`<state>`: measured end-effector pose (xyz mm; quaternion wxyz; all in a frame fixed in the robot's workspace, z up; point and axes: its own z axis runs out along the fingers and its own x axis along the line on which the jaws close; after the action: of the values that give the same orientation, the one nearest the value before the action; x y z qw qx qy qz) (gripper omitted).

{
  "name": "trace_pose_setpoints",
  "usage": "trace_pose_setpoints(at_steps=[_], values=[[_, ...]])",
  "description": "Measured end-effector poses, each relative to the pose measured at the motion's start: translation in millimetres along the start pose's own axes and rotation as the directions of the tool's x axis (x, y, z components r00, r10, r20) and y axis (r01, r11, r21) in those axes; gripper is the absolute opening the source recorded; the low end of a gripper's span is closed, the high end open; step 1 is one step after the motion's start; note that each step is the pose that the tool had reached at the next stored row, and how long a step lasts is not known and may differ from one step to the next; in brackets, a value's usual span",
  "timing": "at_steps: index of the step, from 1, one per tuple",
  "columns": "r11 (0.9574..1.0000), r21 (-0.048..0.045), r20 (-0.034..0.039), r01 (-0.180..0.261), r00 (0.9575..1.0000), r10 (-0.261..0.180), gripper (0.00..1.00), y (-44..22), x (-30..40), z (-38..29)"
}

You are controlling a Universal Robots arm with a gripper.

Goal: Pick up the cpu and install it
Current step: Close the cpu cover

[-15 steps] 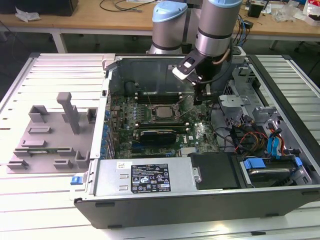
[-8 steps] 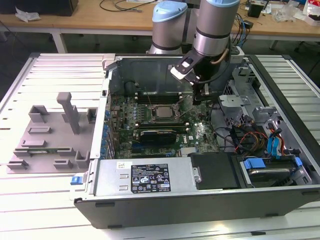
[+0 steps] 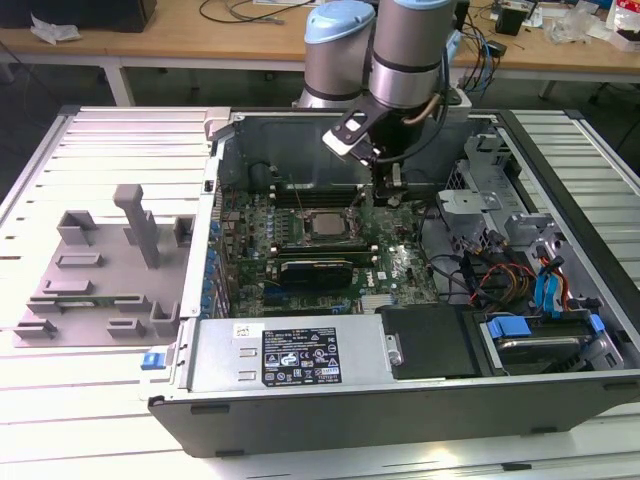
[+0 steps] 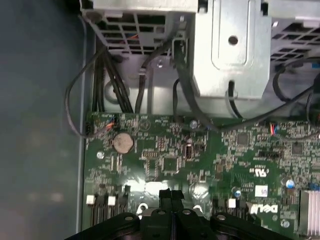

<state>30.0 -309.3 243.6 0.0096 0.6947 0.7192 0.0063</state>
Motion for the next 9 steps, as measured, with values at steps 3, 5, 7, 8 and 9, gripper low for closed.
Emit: trace_pose_setpoints(at_steps=[3,5,7,8,9], values=[[1.0000,-0.0020,0.0002,0.000,1.0000,0.000,0.11,-8.0,3.2,-0.4],[1.0000,-0.0027,0.0001,-0.001,1.0000,0.001,0.11,-14.2,5.7,-0.5],[1.0000,-0.0029,0.0002,-0.001,1.0000,0.001,0.11,-19.9,7.2,-0.6],[1.0000,-0.0030,0.0004,-0.002,1.0000,0.002,0.11,-27.0,8.2,-0.9],[1.0000,-0.0030,0.0003,-0.002,1.0000,0.002,0.11,-29.7,8.4,-0.9]])
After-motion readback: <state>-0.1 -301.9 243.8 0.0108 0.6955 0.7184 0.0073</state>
